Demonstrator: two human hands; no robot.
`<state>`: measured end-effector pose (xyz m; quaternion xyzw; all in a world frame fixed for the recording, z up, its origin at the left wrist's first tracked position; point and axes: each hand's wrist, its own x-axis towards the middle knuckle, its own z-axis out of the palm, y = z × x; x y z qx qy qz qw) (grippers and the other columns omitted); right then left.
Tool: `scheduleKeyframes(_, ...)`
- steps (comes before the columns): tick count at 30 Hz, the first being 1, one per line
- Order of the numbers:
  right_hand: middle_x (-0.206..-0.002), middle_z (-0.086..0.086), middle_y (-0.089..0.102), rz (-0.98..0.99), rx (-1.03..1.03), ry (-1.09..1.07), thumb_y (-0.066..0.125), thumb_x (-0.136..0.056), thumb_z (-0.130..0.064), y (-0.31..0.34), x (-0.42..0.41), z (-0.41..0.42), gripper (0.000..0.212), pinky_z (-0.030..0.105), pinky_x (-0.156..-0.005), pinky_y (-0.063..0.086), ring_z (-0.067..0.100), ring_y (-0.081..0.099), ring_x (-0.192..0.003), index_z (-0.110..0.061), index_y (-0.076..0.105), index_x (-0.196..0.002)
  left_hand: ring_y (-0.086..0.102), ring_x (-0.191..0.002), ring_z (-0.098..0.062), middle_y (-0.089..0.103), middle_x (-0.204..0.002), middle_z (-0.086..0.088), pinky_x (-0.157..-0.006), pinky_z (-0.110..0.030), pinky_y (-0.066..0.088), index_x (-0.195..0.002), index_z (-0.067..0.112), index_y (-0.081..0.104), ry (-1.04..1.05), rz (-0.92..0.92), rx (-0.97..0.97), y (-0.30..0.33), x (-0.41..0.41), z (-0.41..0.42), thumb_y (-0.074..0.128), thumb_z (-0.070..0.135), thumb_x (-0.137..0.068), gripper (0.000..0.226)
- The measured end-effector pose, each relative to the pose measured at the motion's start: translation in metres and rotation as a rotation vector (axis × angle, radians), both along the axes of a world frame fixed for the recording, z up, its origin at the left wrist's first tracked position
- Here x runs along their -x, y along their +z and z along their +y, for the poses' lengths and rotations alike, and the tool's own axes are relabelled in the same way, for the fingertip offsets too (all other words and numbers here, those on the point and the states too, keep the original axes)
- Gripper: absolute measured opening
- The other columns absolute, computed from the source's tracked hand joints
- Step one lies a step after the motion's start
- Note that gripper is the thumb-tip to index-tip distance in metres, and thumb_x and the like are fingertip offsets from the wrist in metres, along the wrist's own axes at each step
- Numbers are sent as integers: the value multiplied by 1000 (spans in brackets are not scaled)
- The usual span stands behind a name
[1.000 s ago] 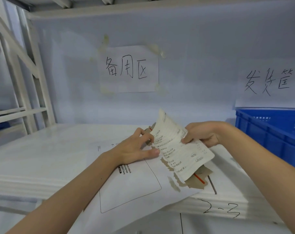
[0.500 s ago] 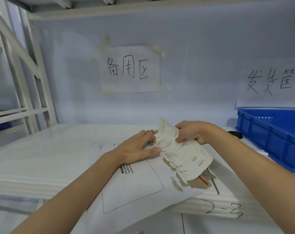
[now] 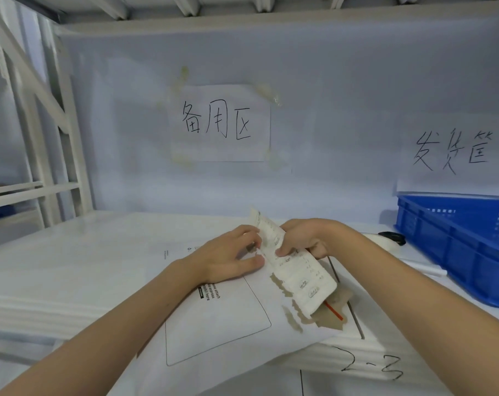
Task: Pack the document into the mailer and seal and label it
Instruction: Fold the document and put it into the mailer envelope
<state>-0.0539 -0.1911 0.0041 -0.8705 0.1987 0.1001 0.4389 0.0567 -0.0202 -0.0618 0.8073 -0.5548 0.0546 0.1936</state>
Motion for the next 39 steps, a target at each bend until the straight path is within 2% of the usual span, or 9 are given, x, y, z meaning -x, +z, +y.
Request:
scheduleKeyframes(3, -114, 20, 68, -12, -124, 3, 54, -90, 9, -10, -3, 8, 37, 47, -90, 56, 32, 70, -100, 3, 56, -126, 49, -98, 1, 29, -150, 23, -87, -30, 43, -111, 36, 48, 10, -3, 0, 0, -1, 1, 50, 54, -94, 25)
scheduleKeyframes(7, -79, 13, 71, -84, -374, 6, 42, -94, 15, -23, 4, 15, 28, 32, -54, 60, 21, 72, -62, 0, 59, -108, 47, -90, 2, 25, -153, 22, -85, -30, 40, -113, 35, 48, 25, -19, 12, 3, 0, 3, 50, 52, -95, 25)
scheduleKeyframes(12, -85, 18, 74, -215, -96, -176, 58, -90, 2, -16, 7, -3, 16, 31, -60, 62, 25, 72, -68, 8, 66, -102, 47, -86, 16, 24, -152, 24, -83, -33, 42, -109, 38, 46, -8, -27, 14, 1, 0, 5, 48, 57, -91, 26)
scheduleKeyframes(15, -91, 24, 74, -192, -17, -180, 57, -90, 4, -17, 10, -5, 16, 39, -78, 61, 33, 73, -80, 12, 66, -101, 47, -86, 18, 25, -151, 23, -80, -31, 42, -108, 35, 47, -35, -35, 33, 2, 3, 3, 49, 55, -90, 26)
scheduleKeyframes(20, -70, 16, 71, -195, 12, -140, 58, -89, 7, -19, 7, -1, 8, 30, -59, 62, 20, 69, -53, 6, 64, -94, 50, -92, 4, 23, -154, 22, -86, -37, 47, -95, 39, 47, -35, -48, 35, 2, 5, 0, 44, 63, -84, 27)
scheduleKeyframes(25, -77, 16, 68, -185, 19, -73, 56, -89, 7, -20, -4, 16, 12, 41, -81, 60, 23, 68, -63, 0, 62, -96, 51, -86, 5, 26, -151, 24, -82, -34, 44, -88, 36, 47, -50, -3, 83, 1, 4, -1, 51, 45, -88, 10)
scheduleKeyframes(30, -79, 12, 66, -114, -184, -19, 44, -92, 15, -20, -6, 32, 26, 25, -59, 60, 17, 67, -65, -3, 61, -84, 50, -109, -6, 30, -152, 15, -89, -32, 40, -86, 34, 47, -80, 84, 116, 5, 4, 0, 46, 27, -80, 10)
scheduleKeyframes(36, -75, 13, 72, -51, -284, -42, 54, -91, 12, -14, 3, 23, 14, 26, -59, 61, 15, 72, -59, 1, 63, -92, 52, -97, 5, 28, -154, 16, -81, -30, 38, -82, 42, 46, -59, 92, 109, 4, 2, 1, 44, 27, -77, 16)
scheduleKeyframes(39, -63, 10, 72, 0, -233, -11, 60, -91, 7, -9, 11, 24, 10, 24, -58, 61, 13, 71, -55, 1, 65, -85, 51, -115, -7, 28, -154, 14, -92, -35, 42, -83, 40, 49, -66, 104, 118, 4, 3, -1, 42, 25, -76, 18)
